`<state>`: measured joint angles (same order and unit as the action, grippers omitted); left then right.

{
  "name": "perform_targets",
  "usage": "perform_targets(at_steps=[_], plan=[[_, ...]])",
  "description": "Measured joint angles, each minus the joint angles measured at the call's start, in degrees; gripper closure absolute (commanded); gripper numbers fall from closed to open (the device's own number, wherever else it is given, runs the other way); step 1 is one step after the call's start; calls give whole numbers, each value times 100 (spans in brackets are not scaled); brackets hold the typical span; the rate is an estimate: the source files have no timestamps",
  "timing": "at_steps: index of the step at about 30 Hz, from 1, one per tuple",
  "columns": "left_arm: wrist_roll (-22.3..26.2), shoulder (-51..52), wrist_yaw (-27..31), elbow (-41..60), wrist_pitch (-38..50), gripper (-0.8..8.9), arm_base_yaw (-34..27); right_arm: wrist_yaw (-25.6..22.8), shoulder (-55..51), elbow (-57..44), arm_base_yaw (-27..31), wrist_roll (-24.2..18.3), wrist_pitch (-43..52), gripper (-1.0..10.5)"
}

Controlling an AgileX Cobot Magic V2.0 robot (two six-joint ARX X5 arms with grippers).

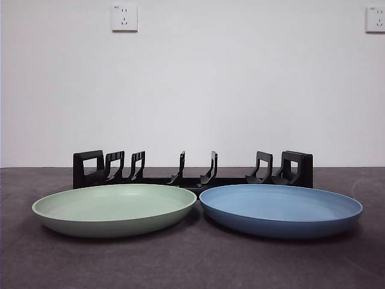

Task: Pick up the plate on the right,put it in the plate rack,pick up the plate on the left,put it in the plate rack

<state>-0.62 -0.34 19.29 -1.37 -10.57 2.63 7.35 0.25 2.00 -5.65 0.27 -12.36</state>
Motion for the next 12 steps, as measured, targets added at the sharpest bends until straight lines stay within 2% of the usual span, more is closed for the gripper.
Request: perform_targets(at_steps=[3,5,8,12], plan=[[-481,0,-367,0,-4,816,0,11,0,0,0,267,0,946],[-800,0,-638,0,-4,816,0,11,0,0,0,710,0,946],[-1025,0,-955,0,-4,816,0,13,0,0,0,1506,2,948],[-1290,0,-1399,0,48,820,0,15,0,4,0,2107,-2,958]])
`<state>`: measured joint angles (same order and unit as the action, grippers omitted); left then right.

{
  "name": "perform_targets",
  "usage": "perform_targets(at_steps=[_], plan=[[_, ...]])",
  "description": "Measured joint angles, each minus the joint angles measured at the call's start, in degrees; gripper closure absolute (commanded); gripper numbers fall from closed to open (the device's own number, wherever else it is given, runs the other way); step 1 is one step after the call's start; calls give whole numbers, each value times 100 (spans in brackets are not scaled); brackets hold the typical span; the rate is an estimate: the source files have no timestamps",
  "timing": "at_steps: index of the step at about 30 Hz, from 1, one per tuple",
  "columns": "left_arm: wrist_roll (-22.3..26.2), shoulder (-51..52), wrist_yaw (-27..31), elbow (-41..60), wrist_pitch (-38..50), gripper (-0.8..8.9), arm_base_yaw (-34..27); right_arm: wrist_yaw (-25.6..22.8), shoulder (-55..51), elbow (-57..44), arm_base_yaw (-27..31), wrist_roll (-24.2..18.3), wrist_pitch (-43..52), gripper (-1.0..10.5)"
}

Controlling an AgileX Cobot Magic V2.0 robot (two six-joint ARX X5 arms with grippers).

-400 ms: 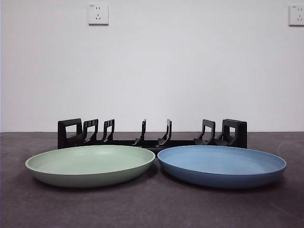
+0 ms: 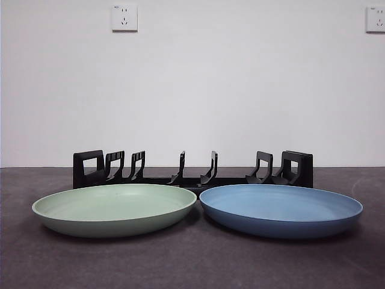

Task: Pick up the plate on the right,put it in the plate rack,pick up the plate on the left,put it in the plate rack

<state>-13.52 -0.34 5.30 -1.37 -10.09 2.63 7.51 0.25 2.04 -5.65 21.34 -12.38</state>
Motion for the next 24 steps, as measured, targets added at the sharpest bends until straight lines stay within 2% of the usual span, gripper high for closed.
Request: perform_targets(at_steps=[5,9,14,19,24], plan=[[-450,-7,-581,-131,203,820,2,-20,131,326,0,365,-46,958],[-824,-197,-649,-544,234,820,0,-20,520,785,0,448,-7,958],[-984,-938,-997,-1113,243,820,0,-17,1390,1449,0,466,-44,957],[-1016,-1897,-1222,-1727,238,820,0,2,2398,2173,0,358,-52,957],[-872,-2981,-1963,-2476,236,818,0,2,3475,2986,0,-11,-413,957]])
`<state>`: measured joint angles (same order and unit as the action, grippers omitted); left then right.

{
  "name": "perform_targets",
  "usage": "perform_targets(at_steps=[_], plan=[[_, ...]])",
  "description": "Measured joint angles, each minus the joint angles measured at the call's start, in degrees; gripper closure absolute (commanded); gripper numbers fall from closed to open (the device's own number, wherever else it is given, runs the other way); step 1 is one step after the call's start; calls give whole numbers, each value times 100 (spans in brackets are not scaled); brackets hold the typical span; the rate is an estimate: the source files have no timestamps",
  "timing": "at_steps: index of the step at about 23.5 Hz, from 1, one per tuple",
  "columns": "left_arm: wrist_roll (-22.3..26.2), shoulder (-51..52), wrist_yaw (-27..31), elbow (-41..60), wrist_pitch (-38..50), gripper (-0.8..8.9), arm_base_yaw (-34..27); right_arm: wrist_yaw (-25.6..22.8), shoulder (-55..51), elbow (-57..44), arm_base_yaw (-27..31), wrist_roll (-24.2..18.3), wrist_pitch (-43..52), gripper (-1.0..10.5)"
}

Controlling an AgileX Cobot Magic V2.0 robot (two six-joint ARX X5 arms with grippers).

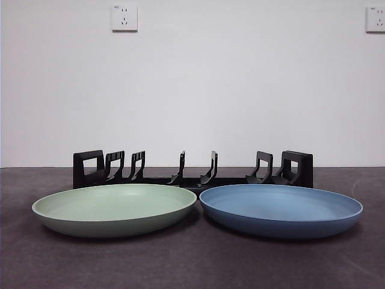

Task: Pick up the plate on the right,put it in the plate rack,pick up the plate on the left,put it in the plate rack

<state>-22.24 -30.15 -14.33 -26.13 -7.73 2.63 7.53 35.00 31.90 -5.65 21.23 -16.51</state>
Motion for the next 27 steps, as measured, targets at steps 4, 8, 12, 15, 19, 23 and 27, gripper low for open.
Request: perform_targets(at_steps=[4,8,12,15,19,23,27], plan=[[284,-824,-573,-586,-7,815,0,0,835,678,0,-378,-614,957],[579,-1652,-994,-1084,-151,796,2,203,1626,1287,0,-796,-1246,947],[946,-2472,-1244,-1574,-448,474,160,1010,2371,1578,2,-1086,-1438,816],[1167,-2813,-1241,-1711,-538,462,444,1049,2686,1589,0,-1145,-1456,569],[1740,-2844,-1228,-1832,-625,463,1036,1049,3069,1589,2,-1163,-1408,573],[2811,-2844,-459,-2413,-1515,463,1971,1049,3711,1600,2,-1165,-1259,573],[3703,-2844,629,-2857,-1843,464,3086,1049,4533,1600,2,-1178,-962,642]])
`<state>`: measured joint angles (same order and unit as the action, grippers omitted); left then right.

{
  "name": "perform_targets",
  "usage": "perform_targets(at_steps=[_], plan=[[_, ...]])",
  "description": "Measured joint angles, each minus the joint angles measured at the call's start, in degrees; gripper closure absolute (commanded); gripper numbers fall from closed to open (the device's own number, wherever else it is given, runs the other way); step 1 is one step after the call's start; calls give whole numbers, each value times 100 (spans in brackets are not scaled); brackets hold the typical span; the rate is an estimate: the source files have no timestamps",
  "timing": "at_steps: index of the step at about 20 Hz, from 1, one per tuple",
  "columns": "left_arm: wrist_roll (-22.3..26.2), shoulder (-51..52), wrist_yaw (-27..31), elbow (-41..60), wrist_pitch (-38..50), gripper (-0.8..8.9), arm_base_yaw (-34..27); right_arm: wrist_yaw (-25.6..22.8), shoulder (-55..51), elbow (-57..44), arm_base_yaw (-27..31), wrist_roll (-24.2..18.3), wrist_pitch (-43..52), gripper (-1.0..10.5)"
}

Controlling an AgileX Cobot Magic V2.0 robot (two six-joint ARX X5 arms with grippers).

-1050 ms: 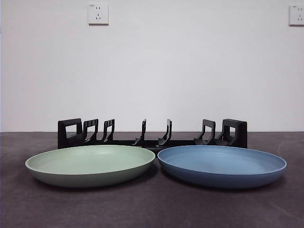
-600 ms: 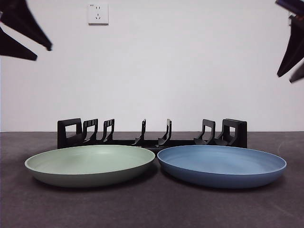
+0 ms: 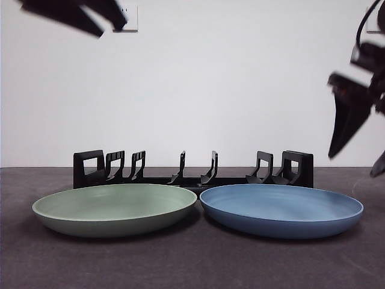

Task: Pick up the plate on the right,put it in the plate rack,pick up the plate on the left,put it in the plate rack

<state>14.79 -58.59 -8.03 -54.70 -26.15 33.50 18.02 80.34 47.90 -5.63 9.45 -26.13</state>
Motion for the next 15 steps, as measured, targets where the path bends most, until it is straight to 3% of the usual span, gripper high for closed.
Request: perform_targets(at_steps=[5,11,15], plan=[[247,9,400,-103,179,464,791,142,935,0,0,-7,313,656],[278,9,787,-103,175,464,944,144,1318,83,9,-24,516,940],[315,4,785,-103,173,466,944,199,1325,74,-2,22,501,964]])
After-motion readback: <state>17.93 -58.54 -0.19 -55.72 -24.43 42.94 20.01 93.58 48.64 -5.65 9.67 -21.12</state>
